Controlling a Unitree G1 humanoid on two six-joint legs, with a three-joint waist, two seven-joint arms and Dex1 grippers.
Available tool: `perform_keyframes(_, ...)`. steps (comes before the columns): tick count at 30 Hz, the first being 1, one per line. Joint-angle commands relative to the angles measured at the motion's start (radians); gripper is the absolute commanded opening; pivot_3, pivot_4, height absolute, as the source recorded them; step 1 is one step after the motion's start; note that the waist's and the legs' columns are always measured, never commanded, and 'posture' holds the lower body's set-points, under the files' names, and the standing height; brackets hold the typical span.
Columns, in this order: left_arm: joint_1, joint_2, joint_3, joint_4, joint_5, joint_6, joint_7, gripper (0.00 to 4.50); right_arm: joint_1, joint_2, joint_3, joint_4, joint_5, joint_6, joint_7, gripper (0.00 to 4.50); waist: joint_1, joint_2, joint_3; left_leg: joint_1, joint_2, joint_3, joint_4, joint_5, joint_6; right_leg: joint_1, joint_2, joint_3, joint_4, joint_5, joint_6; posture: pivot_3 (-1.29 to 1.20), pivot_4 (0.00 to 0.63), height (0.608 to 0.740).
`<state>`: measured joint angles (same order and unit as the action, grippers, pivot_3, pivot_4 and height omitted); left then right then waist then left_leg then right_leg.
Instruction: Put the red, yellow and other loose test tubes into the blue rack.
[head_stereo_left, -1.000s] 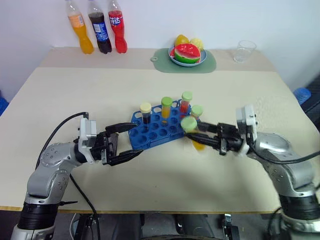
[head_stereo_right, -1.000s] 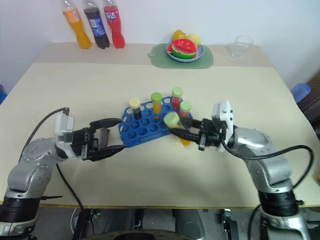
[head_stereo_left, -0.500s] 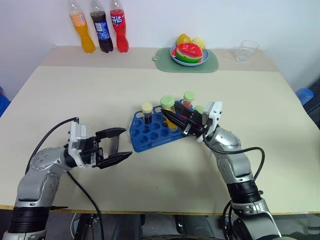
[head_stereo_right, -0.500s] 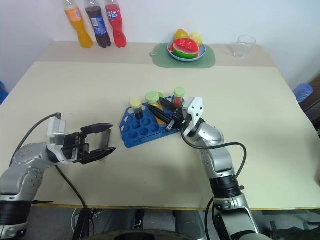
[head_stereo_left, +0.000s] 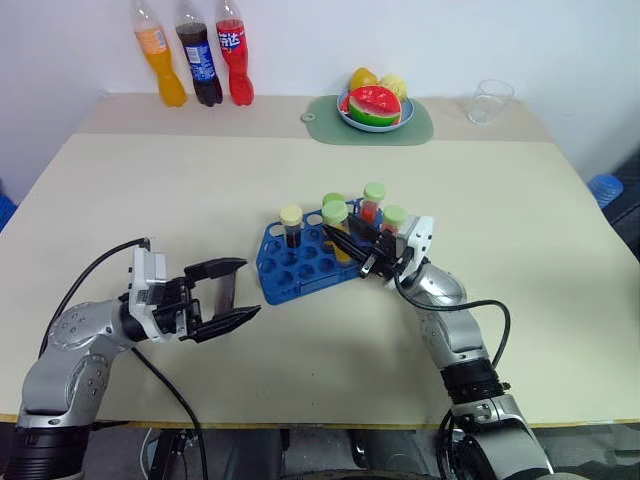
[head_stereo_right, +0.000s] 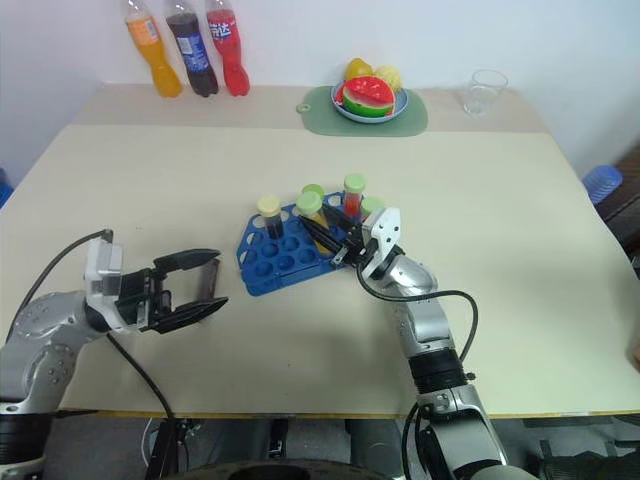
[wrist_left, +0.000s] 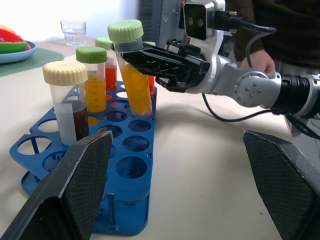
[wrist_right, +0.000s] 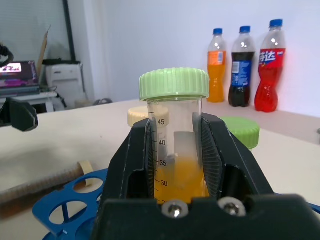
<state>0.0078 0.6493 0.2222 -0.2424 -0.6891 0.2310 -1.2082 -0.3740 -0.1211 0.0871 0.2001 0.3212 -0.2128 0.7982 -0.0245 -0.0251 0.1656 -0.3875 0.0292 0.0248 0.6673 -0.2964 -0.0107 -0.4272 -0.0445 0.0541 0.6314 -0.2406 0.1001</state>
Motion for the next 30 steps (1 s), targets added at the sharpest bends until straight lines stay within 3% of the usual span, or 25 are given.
perform_keyframes(1,0.010,0.009,0.031,-0.037,-0.026,0.001,0.007,4.30,-0.001,0.036,0.003,0.046,-0.017,-0.066,-0.014,0.83,-0.006,0.000,0.000,0.000,0.000,0.000,0.000,0.000,0.000,0.000,0.000,0.000,0.000,0.000,0.000,0.00,0.150,0.740)
perform_keyframes(6,0.015,0.006,0.037,-0.037,-0.036,0.010,0.017,4.30,0.039,0.025,0.007,0.086,0.000,-0.101,0.046,0.83,-0.019,0.000,0.000,0.001,0.001,0.000,0.000,0.000,0.000,0.000,0.000,0.000,0.000,0.000,0.000,0.00,0.150,0.740)
perform_keyframes(13,0.003,-0.016,0.076,-0.053,-0.113,0.077,0.099,4.30,0.052,-0.028,0.002,0.079,-0.097,-0.198,0.012,4.22,-0.019,0.001,0.000,0.000,0.002,0.000,0.000,0.000,0.000,0.000,0.000,0.000,0.000,0.000,0.000,0.00,0.150,0.740)
perform_keyframes(17,-0.002,-0.047,0.134,-0.129,-0.185,0.198,0.338,4.30,0.080,-0.117,0.011,-0.046,-0.103,-0.128,0.040,4.22,-0.015,0.001,0.001,0.000,0.002,-0.002,0.000,0.000,0.000,0.001,-0.002,0.000,0.000,0.000,0.000,0.00,0.150,0.740)
perform_keyframes(21,0.010,-0.039,0.173,-0.240,-0.179,0.308,0.582,4.30,0.152,-0.275,0.003,-0.220,-0.078,0.007,0.101,4.22,-0.012,0.001,0.000,0.000,0.002,-0.003,0.000,0.000,0.000,0.000,-0.002,0.000,0.000,0.000,0.000,0.00,0.150,0.740)
perform_keyframes(24,0.003,-0.013,0.229,-0.305,-0.317,0.479,0.794,4.30,0.227,-0.407,-0.037,-0.319,-0.031,0.074,0.166,4.22,-0.009,0.001,0.000,0.000,0.001,-0.003,0.000,0.000,0.000,0.001,-0.002,0.000,0.000,0.000,0.000,0.00,0.150,0.740)
perform_keyframes(27,-0.036,0.079,0.262,-0.318,-0.583,0.702,1.186,4.30,0.287,-0.519,-0.087,-0.358,0.014,0.074,0.246,4.22,-0.007,0.000,0.001,0.000,0.002,-0.003,0.000,0.000,0.000,0.001,-0.002,0.000,0.000,0.000,0.000,0.00,0.150,0.740)
perform_keyframes(30,-0.099,0.295,0.151,-0.210,-1.041,0.769,1.540,4.30,0.289,-0.596,-0.118,-0.379,0.047,0.080,0.304,4.22,-0.006,-0.001,0.001,0.002,0.002,-0.005,0.000,0.000,0.000,0.002,-0.002,0.000,0.001,0.000,0.000,0.00,0.150,0.740)
